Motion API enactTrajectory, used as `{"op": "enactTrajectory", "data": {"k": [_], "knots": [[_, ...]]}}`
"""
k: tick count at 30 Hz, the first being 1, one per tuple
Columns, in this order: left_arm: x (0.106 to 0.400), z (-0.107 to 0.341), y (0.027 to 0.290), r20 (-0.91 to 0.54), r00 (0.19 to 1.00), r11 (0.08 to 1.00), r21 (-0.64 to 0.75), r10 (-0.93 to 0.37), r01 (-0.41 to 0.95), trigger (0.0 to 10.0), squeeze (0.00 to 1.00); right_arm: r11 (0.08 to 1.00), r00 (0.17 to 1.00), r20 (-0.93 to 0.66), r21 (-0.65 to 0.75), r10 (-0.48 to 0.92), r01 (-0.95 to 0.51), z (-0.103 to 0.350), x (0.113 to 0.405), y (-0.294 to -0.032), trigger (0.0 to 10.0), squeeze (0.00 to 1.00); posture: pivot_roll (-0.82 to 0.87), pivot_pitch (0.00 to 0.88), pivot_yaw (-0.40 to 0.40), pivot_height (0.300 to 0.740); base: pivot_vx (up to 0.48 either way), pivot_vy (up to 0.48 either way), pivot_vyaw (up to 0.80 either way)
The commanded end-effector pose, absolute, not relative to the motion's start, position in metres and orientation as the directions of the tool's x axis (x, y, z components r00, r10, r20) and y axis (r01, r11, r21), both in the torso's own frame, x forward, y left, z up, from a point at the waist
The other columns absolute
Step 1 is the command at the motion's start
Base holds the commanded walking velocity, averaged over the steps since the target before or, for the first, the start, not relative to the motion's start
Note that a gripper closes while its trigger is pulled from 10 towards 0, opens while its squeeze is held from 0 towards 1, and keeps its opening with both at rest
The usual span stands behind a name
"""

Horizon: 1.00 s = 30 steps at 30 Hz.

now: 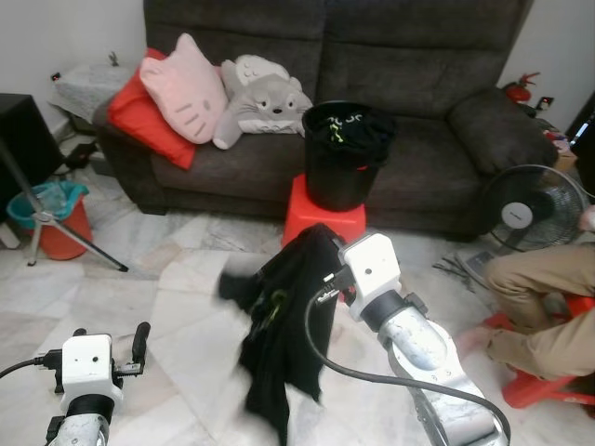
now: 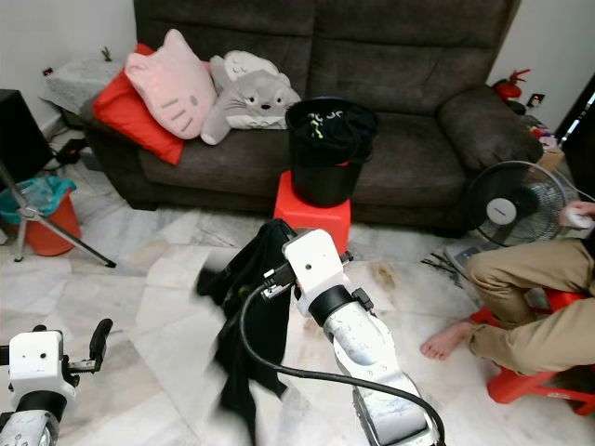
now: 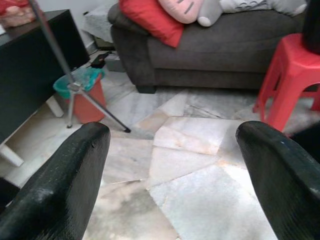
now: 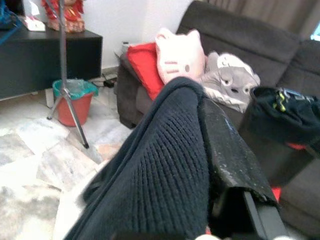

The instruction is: Hang hanger

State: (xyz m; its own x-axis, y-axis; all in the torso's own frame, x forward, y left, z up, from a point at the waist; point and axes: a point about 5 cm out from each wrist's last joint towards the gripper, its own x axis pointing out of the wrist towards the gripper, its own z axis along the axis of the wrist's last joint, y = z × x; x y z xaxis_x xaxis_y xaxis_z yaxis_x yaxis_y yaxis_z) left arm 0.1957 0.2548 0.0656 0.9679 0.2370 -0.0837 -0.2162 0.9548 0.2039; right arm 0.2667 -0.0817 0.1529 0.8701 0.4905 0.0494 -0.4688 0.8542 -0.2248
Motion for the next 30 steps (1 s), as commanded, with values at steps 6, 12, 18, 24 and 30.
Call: {"op": "enactTrajectory", "data": {"k": [6, 12, 18, 24, 30], "knots": [[0.203, 0.064, 0.256, -0.088, 0.967, 0.953, 0.214, 0.24, -0.217, 10.0, 0.0, 0.988, 0.992, -0.109, -0.137, 0.061, -0.076, 0.11, 0.302, -0.155, 10.0, 0.0, 0.04, 0.009, -0.038, 0.74, 0.0, 0.0, 0.0], [0.207, 0.06, 0.255, -0.095, 0.966, 0.954, 0.207, 0.242, -0.219, 10.0, 0.0, 0.986, 0.985, -0.172, -0.165, -0.021, -0.008, 0.08, 0.31, -0.177, 10.0, 0.0, 0.06, 0.013, -0.038, 0.74, 0.0, 0.0, 0.0], [0.208, 0.065, 0.26, -0.057, 0.961, 0.948, 0.191, 0.271, -0.256, 10.0, 0.0, 0.988, 0.99, -0.106, -0.133, -0.092, 0.078, 0.089, 0.31, -0.186, 10.0, 0.0, 0.09, 0.008, -0.063, 0.74, 0.0, 0.0, 0.0], [0.211, 0.069, 0.254, -0.041, 0.967, 0.952, 0.191, 0.253, -0.24, 10.0, 0.0, 0.986, 0.994, -0.061, -0.147, -0.09, 0.08, 0.091, 0.303, -0.185, 10.0, 0.0, 0.1, 0.0, -0.078, 0.74, 0.0, 0.0, 0.0], [0.209, 0.071, 0.248, -0.033, 0.973, 0.956, 0.198, 0.228, -0.217, 10.0, 0.0, 0.978, 0.992, -0.015, -0.173, -0.123, 0.119, 0.095, 0.295, -0.189, 10.0, 0.0, 0.1, 0.0, -0.095, 0.74, 0.0, 0.0, 0.13]]}}
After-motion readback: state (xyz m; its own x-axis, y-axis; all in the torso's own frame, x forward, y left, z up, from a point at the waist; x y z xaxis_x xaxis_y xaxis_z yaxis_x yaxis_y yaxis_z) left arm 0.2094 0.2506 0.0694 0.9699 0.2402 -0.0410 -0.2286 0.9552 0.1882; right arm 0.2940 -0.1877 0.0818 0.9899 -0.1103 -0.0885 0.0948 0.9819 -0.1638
